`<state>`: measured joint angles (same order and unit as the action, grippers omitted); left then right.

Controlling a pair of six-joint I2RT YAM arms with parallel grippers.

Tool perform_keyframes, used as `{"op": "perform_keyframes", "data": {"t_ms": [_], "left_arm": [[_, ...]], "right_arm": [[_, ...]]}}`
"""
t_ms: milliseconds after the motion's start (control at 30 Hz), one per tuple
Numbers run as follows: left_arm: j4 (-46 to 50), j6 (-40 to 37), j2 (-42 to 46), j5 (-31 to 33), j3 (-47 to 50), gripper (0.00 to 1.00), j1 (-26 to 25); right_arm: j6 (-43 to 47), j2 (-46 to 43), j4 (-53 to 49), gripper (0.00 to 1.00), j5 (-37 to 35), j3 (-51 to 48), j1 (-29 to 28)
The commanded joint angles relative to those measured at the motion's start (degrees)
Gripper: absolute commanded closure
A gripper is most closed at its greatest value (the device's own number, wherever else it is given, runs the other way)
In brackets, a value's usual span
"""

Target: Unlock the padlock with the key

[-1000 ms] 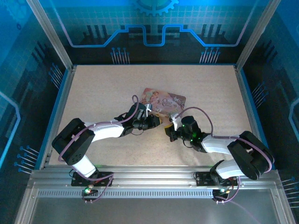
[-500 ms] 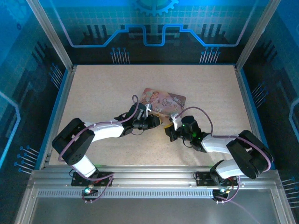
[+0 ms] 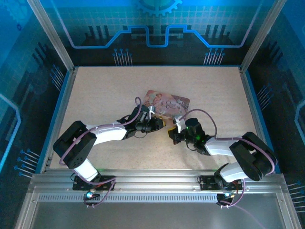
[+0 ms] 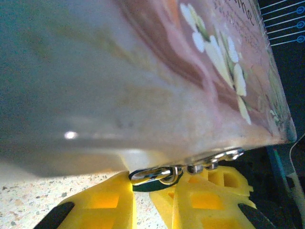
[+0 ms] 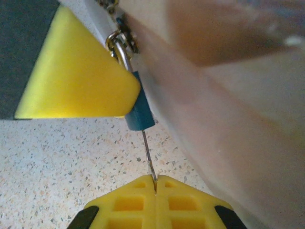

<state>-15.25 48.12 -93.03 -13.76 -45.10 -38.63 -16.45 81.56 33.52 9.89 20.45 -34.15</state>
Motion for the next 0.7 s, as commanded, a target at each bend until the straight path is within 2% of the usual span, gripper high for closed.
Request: {"op": "perform_keyframes", "data": {"t_ms": [0,667], "left_arm": [[-1.10,0.20,1.87,-1.09,-2.54,0.79,-0.63],[-0.62,0.05,1.90,-1.07,-2.81,0.79,-0.58]], "right_arm": [[-0.86,-0.34,2.91,1.00,1.51,-0.43,0.92],[-2.35,-2.00,5.68,1.00,3.69,-2.13,2.75]]}}
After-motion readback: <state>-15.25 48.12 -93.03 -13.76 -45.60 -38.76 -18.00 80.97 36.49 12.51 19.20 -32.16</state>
